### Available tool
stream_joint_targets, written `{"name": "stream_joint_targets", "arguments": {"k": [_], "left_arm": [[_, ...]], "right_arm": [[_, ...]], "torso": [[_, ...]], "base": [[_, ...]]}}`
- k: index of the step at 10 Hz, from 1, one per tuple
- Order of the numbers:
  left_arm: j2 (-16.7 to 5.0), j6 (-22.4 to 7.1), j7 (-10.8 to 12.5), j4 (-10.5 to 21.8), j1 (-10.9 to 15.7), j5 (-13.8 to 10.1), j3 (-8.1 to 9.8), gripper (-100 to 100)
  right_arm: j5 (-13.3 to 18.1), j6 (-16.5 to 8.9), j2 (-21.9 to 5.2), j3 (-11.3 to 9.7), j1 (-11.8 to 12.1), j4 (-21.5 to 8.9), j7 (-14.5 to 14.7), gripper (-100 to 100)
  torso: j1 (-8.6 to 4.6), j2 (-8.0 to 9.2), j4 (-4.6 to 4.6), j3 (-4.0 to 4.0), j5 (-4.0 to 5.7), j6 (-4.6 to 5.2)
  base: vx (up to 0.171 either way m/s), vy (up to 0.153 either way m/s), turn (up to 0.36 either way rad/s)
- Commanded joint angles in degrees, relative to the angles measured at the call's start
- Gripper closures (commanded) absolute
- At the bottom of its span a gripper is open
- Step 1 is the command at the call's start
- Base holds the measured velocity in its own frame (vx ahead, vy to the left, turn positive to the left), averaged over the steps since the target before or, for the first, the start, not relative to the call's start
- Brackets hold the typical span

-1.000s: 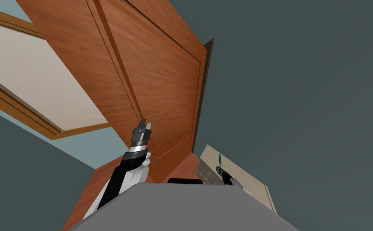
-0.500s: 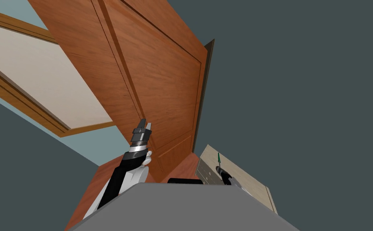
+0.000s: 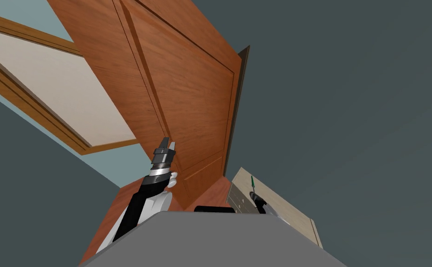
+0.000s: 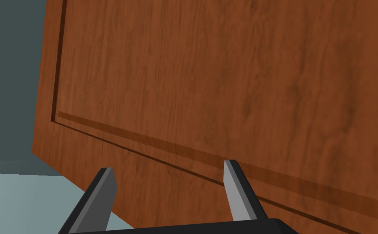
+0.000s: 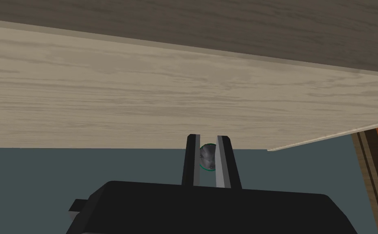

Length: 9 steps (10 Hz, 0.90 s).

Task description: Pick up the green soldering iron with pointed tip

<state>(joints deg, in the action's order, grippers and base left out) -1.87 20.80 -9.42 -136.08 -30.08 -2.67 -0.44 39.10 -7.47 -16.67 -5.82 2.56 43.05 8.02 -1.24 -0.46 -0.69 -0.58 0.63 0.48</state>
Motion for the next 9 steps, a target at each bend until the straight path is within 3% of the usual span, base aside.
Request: {"name": "stream_joint_targets", "arguments": {"k": [1,2,3,4,5,7,8,9], "left_arm": [[0.0,0.0,0.0,0.0,0.0,0.0,0.00,0],[0.0,0.0,0.0,0.0,0.0,0.0,0.00,0],[0.0,0.0,0.0,0.0,0.0,0.0,0.00,0],[0.0,0.0,0.0,0.0,0.0,0.0,0.00,0],[0.0,0.0,0.0,0.0,0.0,0.0,0.00,0],[0.0,0.0,0.0,0.0,0.0,0.0,0.00,0],[0.0,0.0,0.0,0.0,0.0,0.0,0.00,0],[0.0,0.0,0.0,0.0,0.0,0.0,0.00,0]], "right_arm": [[1.0,-1.1,-0.1,-0.8,0.2,0.8,-2.9,100],[1.0,-1.1,-0.1,-0.8,0.2,0.8,-3.4,100],[3.1,-3.0,-0.4,-2.5,0.9,2.8,-5.6,100],[3.1,-3.0,-0.4,-2.5,0.9,2.8,-7.1,100],[5.2,-4.9,-0.6,-4.2,1.6,4.8,-8.7,100],[5.2,-4.9,-0.6,-4.2,1.6,4.8,-11.4,100],[5.2,-4.8,-0.6,-4.1,1.5,4.6,-10.5,100],[5.2,-4.8,-0.6,-4.1,1.5,4.6,-10.7,0]], "torso": [[0.00,0.00,0.00,0.00,0.00,0.00],[0.00,0.00,0.00,0.00,0.00,0.03],[0.04,-0.03,-0.01,-0.02,-0.01,0.06],[0.00,0.01,0.01,0.01,-0.01,0.05],[-0.01,0.01,0.01,0.01,0.00,0.08],[-0.05,0.08,0.02,0.05,-0.01,0.14],[-0.01,0.06,0.02,0.04,-0.02,0.17],[0.04,0.01,0.01,0.01,-0.02,0.16]], "base": [[-0.016,-0.019,0.056],[0.000,0.000,0.000],[-0.017,-0.019,0.051],[-0.019,-0.021,0.057],[-0.028,-0.029,0.064],[-0.027,-0.023,0.004],[-0.006,-0.003,0.001],[0.000,0.000,0.000]]}}
